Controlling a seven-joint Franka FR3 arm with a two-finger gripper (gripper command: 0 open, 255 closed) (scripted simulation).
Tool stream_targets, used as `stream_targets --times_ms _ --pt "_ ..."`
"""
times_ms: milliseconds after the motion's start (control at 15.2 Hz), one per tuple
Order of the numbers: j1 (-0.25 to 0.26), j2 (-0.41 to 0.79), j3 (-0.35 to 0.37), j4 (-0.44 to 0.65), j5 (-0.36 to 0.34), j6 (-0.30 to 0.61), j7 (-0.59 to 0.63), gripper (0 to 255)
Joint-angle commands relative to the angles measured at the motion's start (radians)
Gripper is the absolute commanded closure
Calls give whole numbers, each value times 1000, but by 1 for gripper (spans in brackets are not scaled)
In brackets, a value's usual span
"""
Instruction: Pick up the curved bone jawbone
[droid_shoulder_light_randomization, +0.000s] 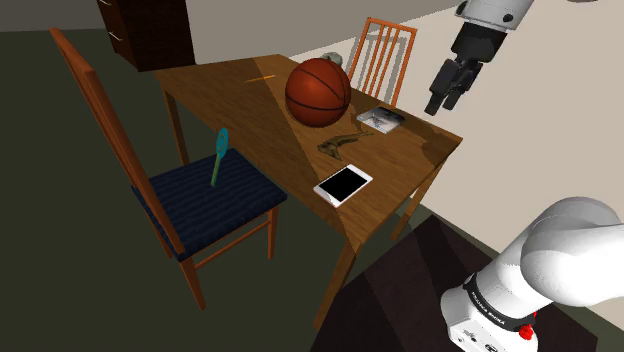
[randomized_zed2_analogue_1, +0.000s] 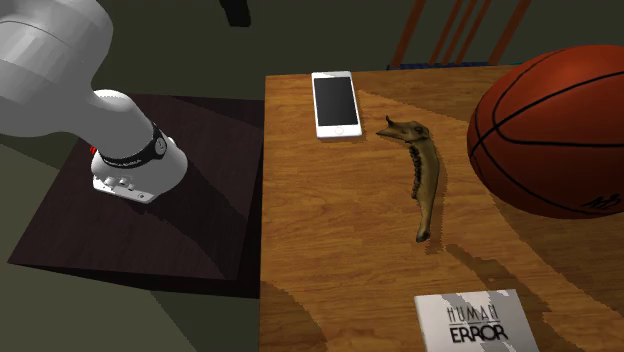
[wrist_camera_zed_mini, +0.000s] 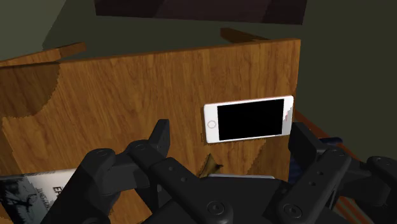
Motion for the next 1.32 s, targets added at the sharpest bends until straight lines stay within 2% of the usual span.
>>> stream_targets --times_ms 0,594,1254 --pt "0 0 0 0 0 0 0 0" --pt "-2 290 74 19 -4 247 119 0" --pt "-10 670 125 173 -60 437 264 0"
